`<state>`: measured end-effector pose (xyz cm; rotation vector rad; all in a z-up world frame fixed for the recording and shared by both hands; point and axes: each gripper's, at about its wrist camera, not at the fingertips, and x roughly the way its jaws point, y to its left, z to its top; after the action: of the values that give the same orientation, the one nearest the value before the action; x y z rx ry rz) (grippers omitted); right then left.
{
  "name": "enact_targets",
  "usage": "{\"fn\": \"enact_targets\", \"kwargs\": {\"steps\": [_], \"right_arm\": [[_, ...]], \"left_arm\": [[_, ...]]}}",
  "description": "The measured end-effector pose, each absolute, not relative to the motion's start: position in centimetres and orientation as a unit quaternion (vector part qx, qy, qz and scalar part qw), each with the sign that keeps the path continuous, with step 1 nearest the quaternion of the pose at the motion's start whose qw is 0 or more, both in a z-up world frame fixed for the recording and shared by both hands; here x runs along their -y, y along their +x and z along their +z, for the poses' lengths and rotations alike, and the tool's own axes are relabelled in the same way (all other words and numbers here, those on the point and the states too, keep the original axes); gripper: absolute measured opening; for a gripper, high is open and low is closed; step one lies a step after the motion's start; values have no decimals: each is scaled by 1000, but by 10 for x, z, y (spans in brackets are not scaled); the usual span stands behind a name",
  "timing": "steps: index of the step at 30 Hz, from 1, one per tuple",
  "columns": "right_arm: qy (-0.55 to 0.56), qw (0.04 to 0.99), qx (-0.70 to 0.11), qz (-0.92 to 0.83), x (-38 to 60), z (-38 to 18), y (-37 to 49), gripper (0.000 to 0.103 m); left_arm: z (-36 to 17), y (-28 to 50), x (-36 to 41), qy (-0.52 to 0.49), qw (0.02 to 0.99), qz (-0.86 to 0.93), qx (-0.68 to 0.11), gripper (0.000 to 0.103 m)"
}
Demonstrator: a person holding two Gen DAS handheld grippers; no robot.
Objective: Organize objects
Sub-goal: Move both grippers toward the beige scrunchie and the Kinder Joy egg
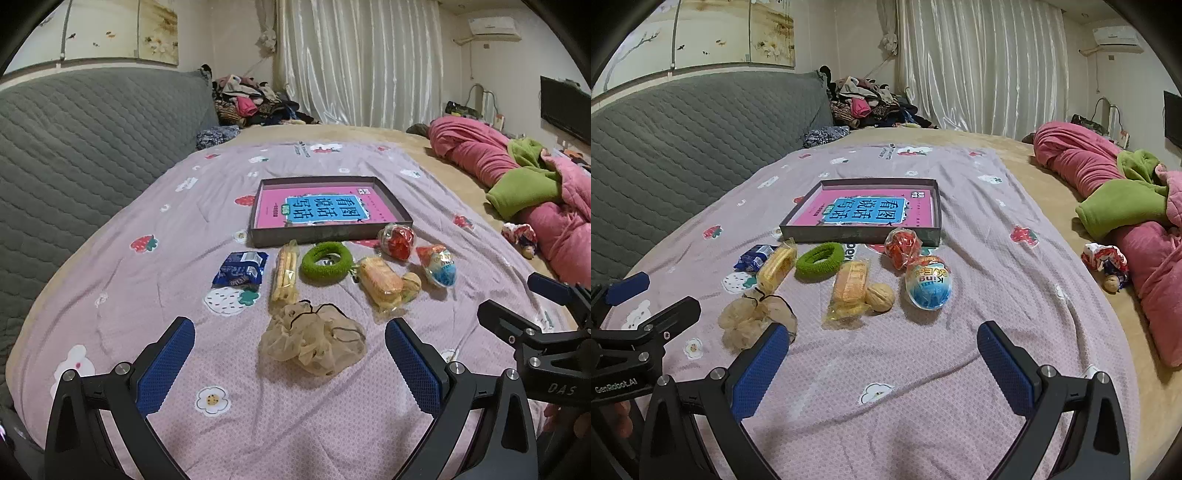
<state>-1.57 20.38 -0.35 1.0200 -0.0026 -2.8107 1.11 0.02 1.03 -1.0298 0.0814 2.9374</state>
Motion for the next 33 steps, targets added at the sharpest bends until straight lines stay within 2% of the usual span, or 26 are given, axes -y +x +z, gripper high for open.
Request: {"fn": "enact_targets", "kwargs": {"steps": [15, 33], "right_arm": [[325, 82, 6, -942, -208, 9, -14, 103], [305, 89, -32, -948, -218, 45, -32, 103]], "left_arm": [[27, 10, 3, -316, 20, 948, -25, 103], [53, -27, 1, -334, 14, 943, 5, 103]]}}
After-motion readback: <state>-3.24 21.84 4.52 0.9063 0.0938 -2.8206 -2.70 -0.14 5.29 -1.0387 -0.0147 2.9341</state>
